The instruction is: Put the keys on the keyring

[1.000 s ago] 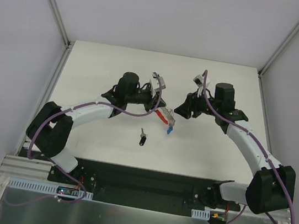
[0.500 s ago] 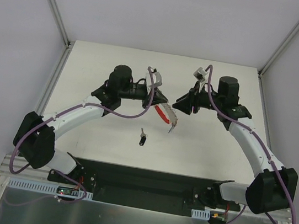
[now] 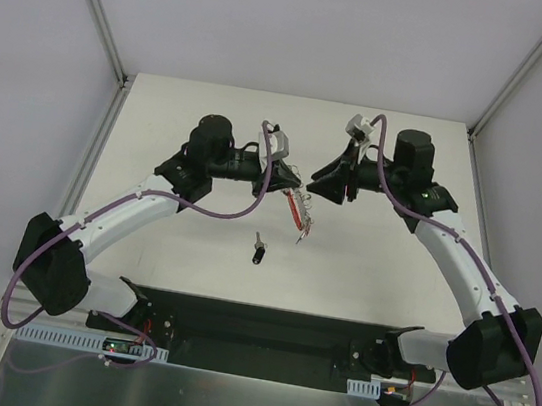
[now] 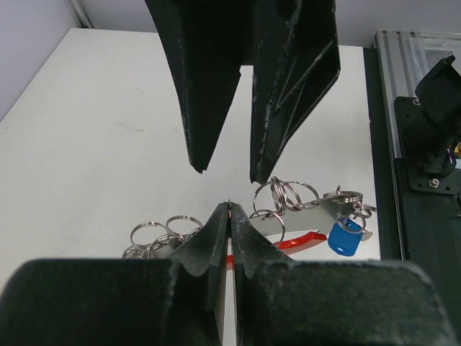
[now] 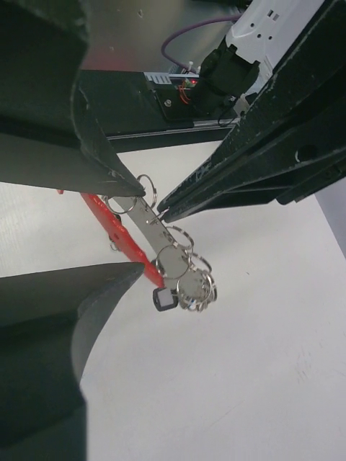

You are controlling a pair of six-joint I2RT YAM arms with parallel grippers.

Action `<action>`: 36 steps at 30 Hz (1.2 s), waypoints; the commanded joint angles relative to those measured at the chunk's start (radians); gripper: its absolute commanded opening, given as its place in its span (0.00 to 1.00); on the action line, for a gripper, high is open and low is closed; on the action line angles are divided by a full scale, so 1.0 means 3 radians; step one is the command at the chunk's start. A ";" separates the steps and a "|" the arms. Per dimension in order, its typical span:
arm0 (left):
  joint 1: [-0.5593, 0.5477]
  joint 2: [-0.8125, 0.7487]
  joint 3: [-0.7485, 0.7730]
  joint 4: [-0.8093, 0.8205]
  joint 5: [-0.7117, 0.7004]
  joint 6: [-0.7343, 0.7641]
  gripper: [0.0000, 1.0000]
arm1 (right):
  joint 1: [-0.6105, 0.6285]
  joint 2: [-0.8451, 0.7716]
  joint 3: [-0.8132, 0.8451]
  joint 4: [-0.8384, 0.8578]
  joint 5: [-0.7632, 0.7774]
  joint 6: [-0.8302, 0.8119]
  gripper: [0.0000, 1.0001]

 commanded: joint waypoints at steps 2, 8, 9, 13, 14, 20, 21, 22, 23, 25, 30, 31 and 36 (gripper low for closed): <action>-0.0020 -0.0156 0.0217 0.0122 0.0181 0.0046 0.00 | 0.0146 -0.0140 0.0169 -0.0054 -0.0087 -0.0253 0.50; -0.0025 -0.0268 0.0222 0.0010 0.0171 0.0102 0.00 | 0.0223 -0.0425 0.0093 -0.0177 0.0163 -0.0631 0.65; -0.0025 -0.0314 0.0228 -0.0011 0.0171 0.0107 0.00 | 0.0223 -0.0462 0.0108 -0.0278 0.0255 -0.0672 0.65; -0.0025 -0.0427 0.0207 -0.0073 0.0237 0.0112 0.00 | 0.0218 -0.0508 0.0261 -0.0488 0.0240 -0.0647 0.58; -0.0025 -0.0462 0.0212 -0.0083 0.0263 0.0117 0.00 | 0.0218 -0.0493 0.0292 -0.0499 0.0230 -0.0627 0.57; -0.0025 -0.0565 0.0238 -0.0129 0.0334 0.0112 0.00 | 0.0248 -0.0462 0.0348 -0.0453 0.0072 -0.0698 0.47; -0.0030 -0.0565 0.0238 -0.0129 0.0345 0.0112 0.00 | 0.0264 -0.0452 0.0358 -0.0443 0.0041 -0.0703 0.47; -0.0031 -0.0560 0.0248 -0.0129 0.0350 0.0107 0.00 | 0.0294 -0.0422 0.0389 -0.0443 0.0031 -0.0703 0.47; -0.0031 -0.0555 0.0253 -0.0129 0.0360 0.0107 0.00 | 0.0315 -0.0406 0.0404 -0.0438 0.0036 -0.0703 0.47; -0.0036 -0.0529 0.0284 -0.0129 0.0396 0.0097 0.00 | 0.0361 -0.0365 0.0420 -0.0432 0.0041 -0.0713 0.47; -0.0077 -0.0473 0.0315 -0.0119 0.0437 0.0082 0.00 | 0.0417 -0.0283 0.0466 -0.0397 0.0046 -0.0713 0.46; -0.0087 -0.0473 0.0315 -0.0114 0.0447 0.0077 0.00 | 0.0427 -0.0273 0.0471 -0.0392 0.0051 -0.0713 0.46; -0.0097 -0.0447 0.0320 -0.0073 0.0473 0.0056 0.00 | 0.0438 -0.0191 0.0486 -0.0351 0.0026 -0.0693 0.43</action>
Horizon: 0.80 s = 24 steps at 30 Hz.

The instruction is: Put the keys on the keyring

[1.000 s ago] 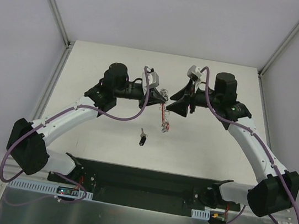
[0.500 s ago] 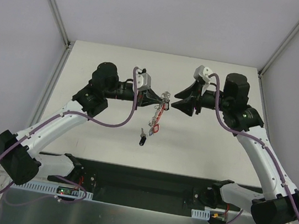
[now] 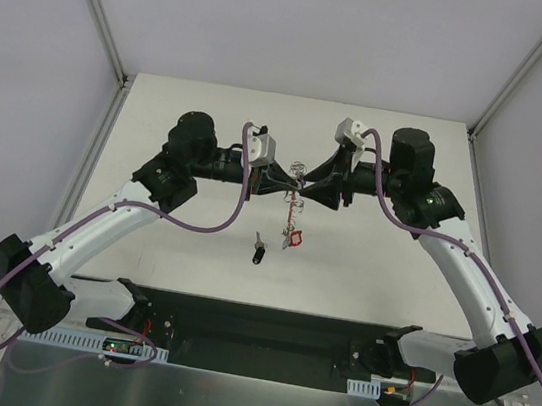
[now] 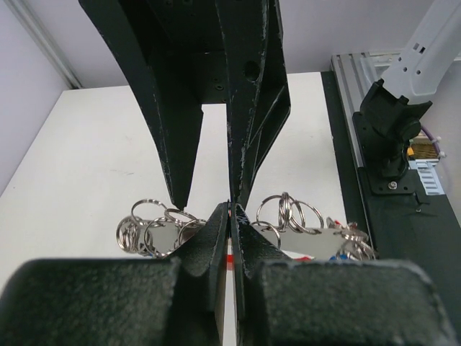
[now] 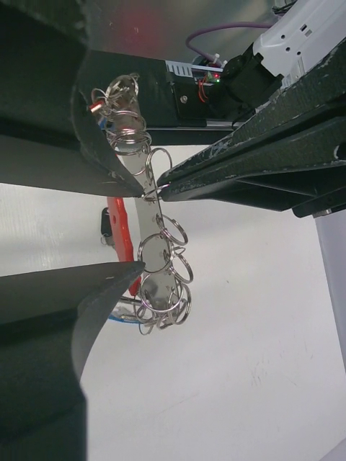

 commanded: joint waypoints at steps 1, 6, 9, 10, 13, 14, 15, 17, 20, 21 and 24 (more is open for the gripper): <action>-0.0030 -0.0007 0.0158 0.0197 0.0171 0.0000 0.00 | 0.0036 0.0044 0.0180 0.0140 -0.0142 -0.0071 0.43; -0.0030 0.0013 0.0163 0.0217 0.0151 -0.0005 0.00 | 0.0046 0.0060 0.0200 0.0135 -0.0234 -0.0066 0.42; -0.0030 0.0023 0.0168 0.0227 0.0100 -0.0010 0.00 | 0.0051 0.0060 0.0210 0.0135 -0.0296 -0.0061 0.41; -0.0030 0.0028 0.0168 0.0227 0.0095 -0.0010 0.00 | 0.0046 0.0049 0.0210 0.0135 -0.0306 -0.0056 0.40; -0.0030 0.0033 0.0168 0.0227 0.0069 -0.0025 0.00 | 0.0056 0.0049 0.0210 0.0130 -0.0327 -0.0051 0.36; -0.0030 0.0028 0.0168 0.0227 0.0074 -0.0020 0.00 | 0.0051 0.0049 0.0216 0.0130 -0.0327 -0.0046 0.35; -0.0030 0.0028 0.0168 0.0227 0.0074 -0.0030 0.00 | 0.0046 0.0054 0.0216 0.0135 -0.0337 -0.0040 0.30; -0.0030 0.0023 0.0168 0.0227 0.0074 -0.0041 0.00 | 0.0056 0.0070 0.0221 0.0135 -0.0367 -0.0030 0.23; -0.0030 0.0003 0.0158 0.0227 0.0049 -0.0046 0.00 | 0.0061 0.0085 0.0216 0.0130 -0.0383 -0.0015 0.04; -0.0035 -0.0007 0.0143 0.0227 0.0038 -0.0046 0.00 | 0.0067 0.0075 0.0216 0.0125 -0.0383 -0.0015 0.01; -0.0030 -0.0069 0.0072 0.0217 -0.0064 -0.0015 0.01 | 0.0061 0.0075 0.0266 0.0033 -0.0357 -0.0076 0.01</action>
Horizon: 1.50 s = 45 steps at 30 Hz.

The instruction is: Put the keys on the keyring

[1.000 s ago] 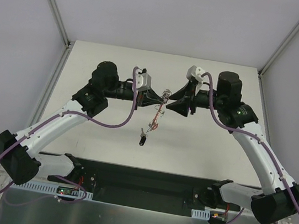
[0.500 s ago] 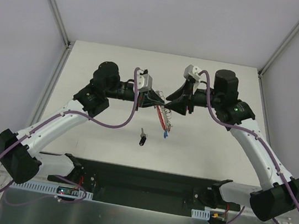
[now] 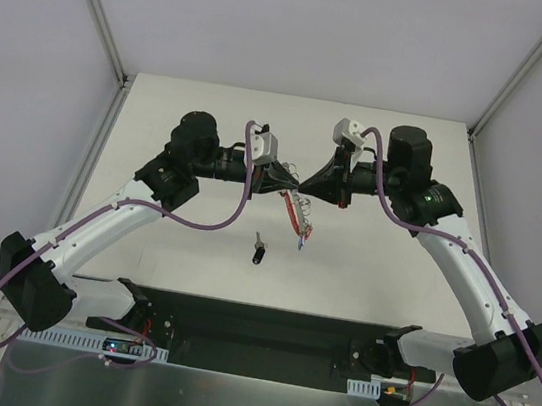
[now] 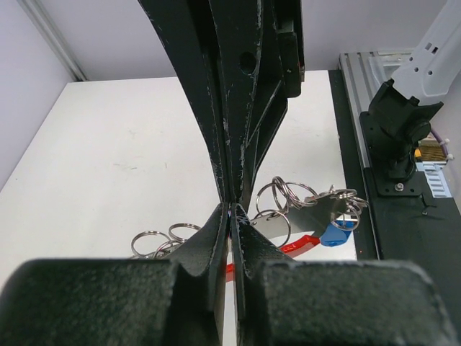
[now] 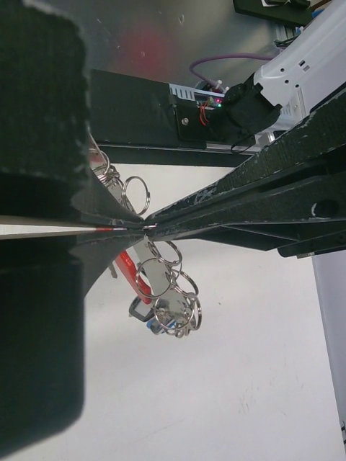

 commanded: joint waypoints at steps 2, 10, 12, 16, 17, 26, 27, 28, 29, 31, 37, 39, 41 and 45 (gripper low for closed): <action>-0.0027 -0.0164 0.0050 0.0129 -0.0076 0.0038 0.10 | 0.0021 -0.0004 0.0269 -0.0154 -0.0062 -0.0180 0.01; 0.0019 -0.0323 0.0014 -0.0233 -0.0178 0.0176 0.32 | 0.0118 0.0154 0.0785 -0.1288 0.0295 -0.0844 0.01; 0.0029 -0.0323 0.0009 -0.0280 -0.0193 0.0207 0.34 | 0.0210 0.0226 0.0959 -0.1580 0.0495 -0.1013 0.01; 0.0029 -0.0303 -0.0002 -0.0290 -0.0199 0.0228 0.38 | 0.0378 0.0359 0.1297 -0.2153 0.0914 -0.1254 0.01; 0.0029 -0.0292 -0.0002 -0.0290 -0.0209 0.0233 0.39 | 0.0429 0.0394 0.1394 -0.2210 0.1072 -0.1305 0.01; 0.0029 -0.0195 -0.0017 -0.0290 -0.0071 0.0274 0.38 | 0.0634 0.0512 0.1645 -0.2487 0.1497 -0.1403 0.01; 0.0029 -0.0180 -0.0002 -0.0290 -0.0035 0.0269 0.37 | 0.0650 0.0528 0.1655 -0.2492 0.1513 -0.1408 0.01; 0.0029 -0.0154 0.0009 -0.0290 -0.0010 0.0264 0.36 | 0.0655 0.0533 0.1665 -0.2502 0.1528 -0.1413 0.01; 0.0024 -0.0129 0.0019 -0.0290 0.0056 0.0228 0.36 | 0.0670 0.0538 0.1671 -0.2507 0.1528 -0.1418 0.01; 0.0024 -0.0073 0.0060 -0.0290 0.0133 0.0197 0.34 | 0.0685 0.0553 0.1696 -0.2502 0.1533 -0.1423 0.01; -0.0027 0.0045 0.0116 -0.0285 0.0262 0.0151 0.29 | 0.0721 0.0584 0.1722 -0.2482 0.1539 -0.1429 0.01; -0.0042 0.0060 0.0121 -0.0285 0.0287 0.0141 0.29 | 0.0721 0.0584 0.1717 -0.2461 0.1539 -0.1423 0.01; -0.0047 0.0076 0.0121 -0.0285 0.0287 0.0136 0.27 | 0.0726 0.0579 0.1701 -0.2446 0.1533 -0.1418 0.01; -0.0063 0.0106 0.0136 -0.0280 0.0297 0.0120 0.25 | 0.0737 0.0558 0.1676 -0.2415 0.1513 -0.1408 0.01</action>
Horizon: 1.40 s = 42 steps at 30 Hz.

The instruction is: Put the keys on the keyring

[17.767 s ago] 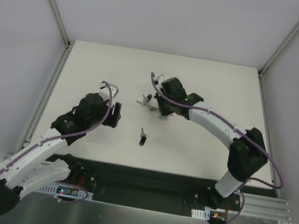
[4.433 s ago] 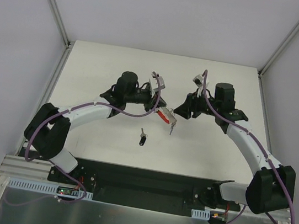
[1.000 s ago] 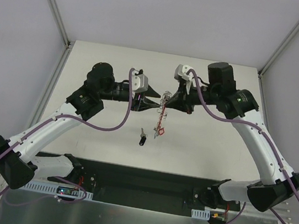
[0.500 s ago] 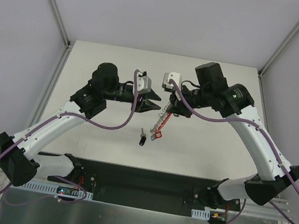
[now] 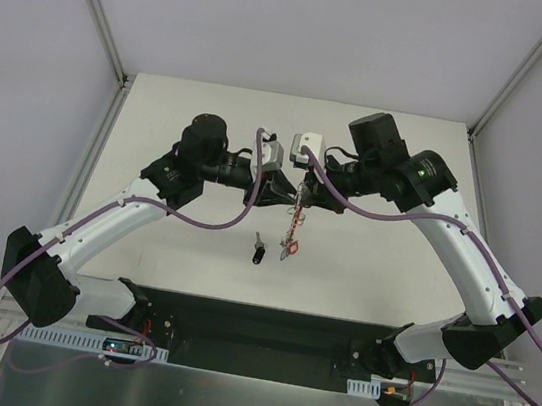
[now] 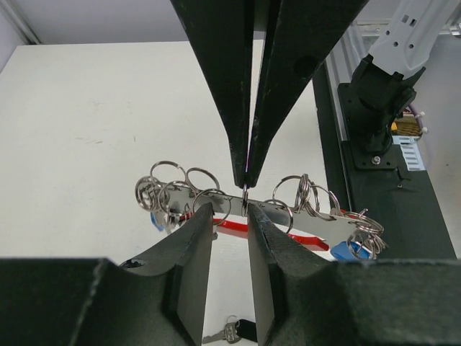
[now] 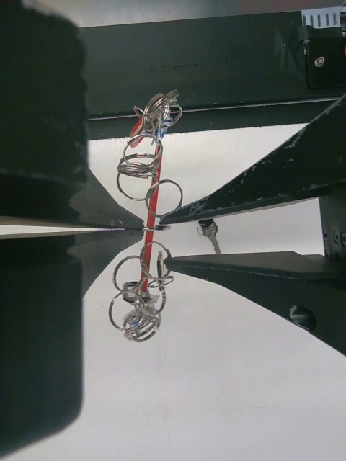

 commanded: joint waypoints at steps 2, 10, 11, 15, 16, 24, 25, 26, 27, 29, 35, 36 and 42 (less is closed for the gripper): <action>-0.0078 0.0029 0.0163 0.0099 0.0189 -0.0041 0.24 | 0.0028 -0.0056 0.0096 0.0123 -0.0045 -0.0019 0.01; -0.0129 0.0060 0.0174 0.0114 0.0174 -0.0067 0.04 | 0.0034 -0.0107 -0.0036 0.0261 -0.0055 0.0011 0.01; -0.0134 0.0060 0.0168 0.0114 0.0164 -0.0072 0.00 | 0.0034 -0.0112 -0.0052 0.0271 -0.0060 0.0021 0.01; -0.0129 0.0004 0.0148 0.0119 0.0072 -0.0067 0.00 | 0.0028 -0.0168 -0.0159 0.0409 -0.0045 0.0052 0.02; -0.0129 -0.0007 0.0138 0.0135 0.0021 -0.0067 0.00 | 0.0013 -0.0194 -0.0205 0.0450 0.0001 0.0077 0.05; -0.0094 -0.0282 -0.0296 0.0946 -0.0312 -0.0388 0.00 | -0.0625 -0.0720 -0.1064 0.1527 -0.0790 0.0691 0.28; -0.0078 -0.0298 -0.0353 0.1064 -0.0322 -0.0521 0.00 | -0.0732 -0.0756 -0.1145 0.1625 -0.0958 0.0762 0.28; -0.0073 -0.0308 -0.0424 0.1182 -0.0327 -0.0567 0.00 | -0.0774 -0.0777 -0.1207 0.1702 -0.1031 0.0808 0.28; -0.0068 -0.0313 -0.0440 0.1299 -0.0327 -0.0603 0.00 | -0.0805 -0.0792 -0.1289 0.1825 -0.1108 0.0900 0.28; -0.0063 -0.0303 -0.0430 0.1321 -0.0302 -0.0650 0.00 | -0.0876 -0.0797 -0.1356 0.1943 -0.1297 0.0987 0.28; -0.0068 -0.0268 -0.0425 0.1464 -0.0317 -0.0716 0.00 | -0.0902 -0.0762 -0.1422 0.2163 -0.1517 0.1105 0.27; -0.0068 -0.0257 -0.0425 0.1479 -0.0327 -0.0731 0.00 | -0.0907 -0.0761 -0.1417 0.2184 -0.1543 0.1111 0.27; -0.0068 -0.0221 -0.0425 0.1556 -0.0342 -0.0772 0.00 | -0.0902 -0.0751 -0.1427 0.2240 -0.1676 0.1157 0.27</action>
